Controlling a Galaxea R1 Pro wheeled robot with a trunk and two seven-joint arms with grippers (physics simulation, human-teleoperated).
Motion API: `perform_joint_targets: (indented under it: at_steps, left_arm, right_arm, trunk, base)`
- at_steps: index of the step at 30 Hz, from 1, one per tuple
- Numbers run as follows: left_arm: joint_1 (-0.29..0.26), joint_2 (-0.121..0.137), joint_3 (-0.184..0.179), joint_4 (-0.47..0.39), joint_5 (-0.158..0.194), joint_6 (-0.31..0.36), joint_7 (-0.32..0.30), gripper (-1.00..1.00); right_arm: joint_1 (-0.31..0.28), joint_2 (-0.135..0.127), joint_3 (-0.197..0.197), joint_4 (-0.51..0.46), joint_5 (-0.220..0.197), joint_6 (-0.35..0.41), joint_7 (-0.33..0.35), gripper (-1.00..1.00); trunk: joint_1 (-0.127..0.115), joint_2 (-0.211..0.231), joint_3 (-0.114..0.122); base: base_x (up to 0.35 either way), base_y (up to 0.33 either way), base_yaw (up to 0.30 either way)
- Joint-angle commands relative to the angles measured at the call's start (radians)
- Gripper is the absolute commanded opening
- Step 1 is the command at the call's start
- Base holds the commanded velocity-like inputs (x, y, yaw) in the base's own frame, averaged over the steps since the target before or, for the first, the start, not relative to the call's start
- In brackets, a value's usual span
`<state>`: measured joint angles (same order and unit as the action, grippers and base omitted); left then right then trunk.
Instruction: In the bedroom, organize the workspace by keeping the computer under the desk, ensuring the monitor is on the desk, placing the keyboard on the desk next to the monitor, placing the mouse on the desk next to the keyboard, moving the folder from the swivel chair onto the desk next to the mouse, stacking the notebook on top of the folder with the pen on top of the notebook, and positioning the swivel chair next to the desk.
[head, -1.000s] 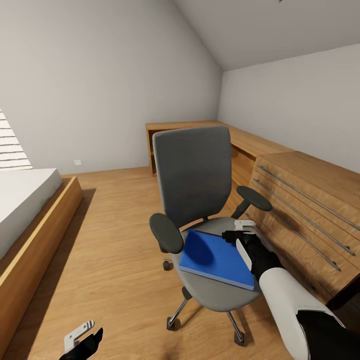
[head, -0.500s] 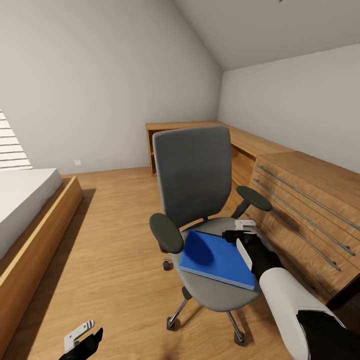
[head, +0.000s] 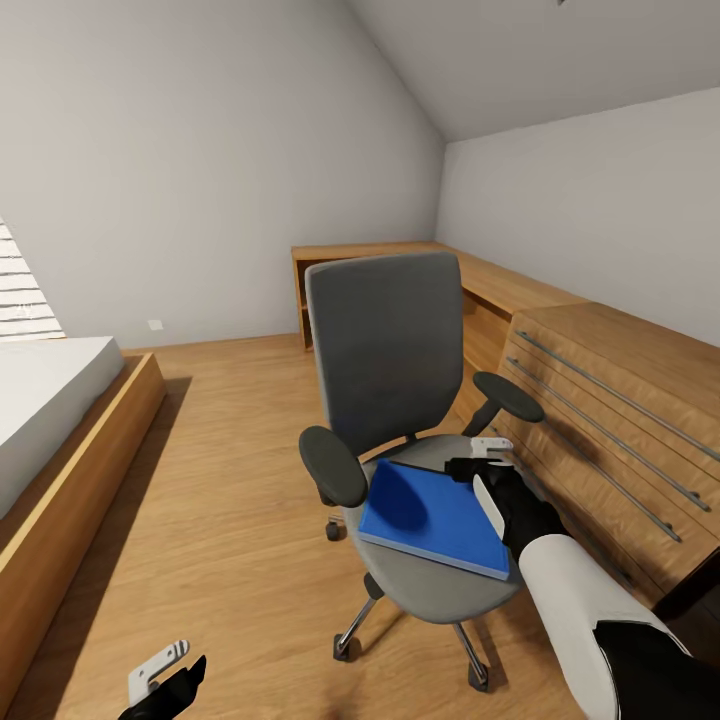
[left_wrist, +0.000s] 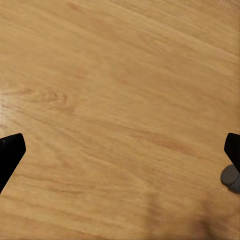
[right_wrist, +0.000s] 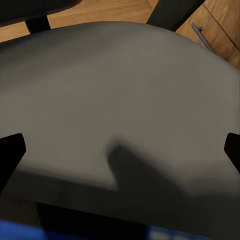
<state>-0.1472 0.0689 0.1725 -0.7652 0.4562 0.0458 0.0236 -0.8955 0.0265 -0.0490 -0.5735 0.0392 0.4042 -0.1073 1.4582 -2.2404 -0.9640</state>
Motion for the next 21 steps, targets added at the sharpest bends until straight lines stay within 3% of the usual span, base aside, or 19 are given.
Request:
perform_joint_targets:
  at_steps: [1,12,21]
  left_arm:
    - [0.0,0.0,-0.001,-0.002,0.01,0.005,0.002,1.0]
    - [0.0,0.0,-0.001,-0.002,0.01,0.005,0.002,1.0]
    - [0.0,0.0,0.0,-0.002,0.01,0.005,0.002,1.0]
  right_arm:
    - [0.0,0.001,-0.004,-0.002,0.004,0.005,0.0,1.0]
    - [0.0,0.001,-0.002,0.0,0.005,0.005,0.0,1.0]
    - [0.0,0.001,-0.002,0.0,0.007,0.005,0.0,1.0]
  trunk:
    - [0.0,0.0,-0.001]
    - [0.0,0.0,-0.001]
    - [0.0,0.0,-0.001]
  base:
    - [0.0,0.0,0.0]
    - [-0.122,0.0,0.0]
    - [-0.022,0.0,0.0]
